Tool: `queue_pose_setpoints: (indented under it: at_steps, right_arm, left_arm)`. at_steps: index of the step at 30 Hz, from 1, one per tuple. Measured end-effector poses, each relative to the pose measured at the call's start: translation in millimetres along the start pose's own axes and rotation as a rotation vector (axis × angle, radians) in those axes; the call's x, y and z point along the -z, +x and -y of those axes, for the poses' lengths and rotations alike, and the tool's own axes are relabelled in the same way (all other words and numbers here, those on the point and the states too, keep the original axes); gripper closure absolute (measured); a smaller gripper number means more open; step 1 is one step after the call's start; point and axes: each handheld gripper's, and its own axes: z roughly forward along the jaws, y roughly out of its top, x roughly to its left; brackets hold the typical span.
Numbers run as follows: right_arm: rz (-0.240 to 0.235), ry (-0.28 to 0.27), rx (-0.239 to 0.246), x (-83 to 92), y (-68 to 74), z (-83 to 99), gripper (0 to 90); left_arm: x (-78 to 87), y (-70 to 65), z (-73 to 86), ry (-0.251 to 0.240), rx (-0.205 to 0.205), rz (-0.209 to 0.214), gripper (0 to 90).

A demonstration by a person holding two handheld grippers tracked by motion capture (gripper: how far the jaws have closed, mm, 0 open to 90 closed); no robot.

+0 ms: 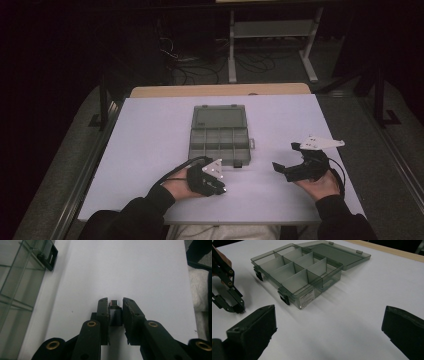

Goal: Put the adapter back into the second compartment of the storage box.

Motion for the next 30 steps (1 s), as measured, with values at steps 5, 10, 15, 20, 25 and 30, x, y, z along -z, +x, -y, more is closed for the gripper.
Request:
queue_pose_setpoints:
  at_steps: [5, 10, 15, 20, 25, 30]
  right_arm:
    - [-0.002, 0.002, 0.001, -0.2, 0.3, 0.0, 0.0]
    - [-0.004, 0.002, -0.001, -0.2, 0.6, 0.1, 0.0]
    - [-0.003, 0.003, 0.000, -0.4, 0.6, 0.1, 0.0]
    - [-0.003, 0.002, 0.000, -0.1, 0.4, 0.1, 0.0]
    - [-0.004, 0.002, 0.000, -0.1, 0.3, 0.1, 0.0]
    - [-0.004, 0.002, -0.002, 0.0, 0.3, 0.1, 0.0]
  left_arm:
    - [8.2, 1.9, -2.4, -0.020, 0.001, -0.024, 75.9]
    - [15.8, 5.0, -3.1, -0.031, 0.002, -0.040, 75.9]
    - [22.3, 7.3, -3.8, -0.046, 0.007, -0.046, 75.9]
    - [28.5, 9.6, -5.0, -0.052, 0.010, -0.054, 75.9]
    - [37.0, 12.7, -8.0, -0.059, 0.008, -0.069, 75.9]
    - [46.5, 15.9, -11.7, -0.060, 0.001, -0.085, 75.9]
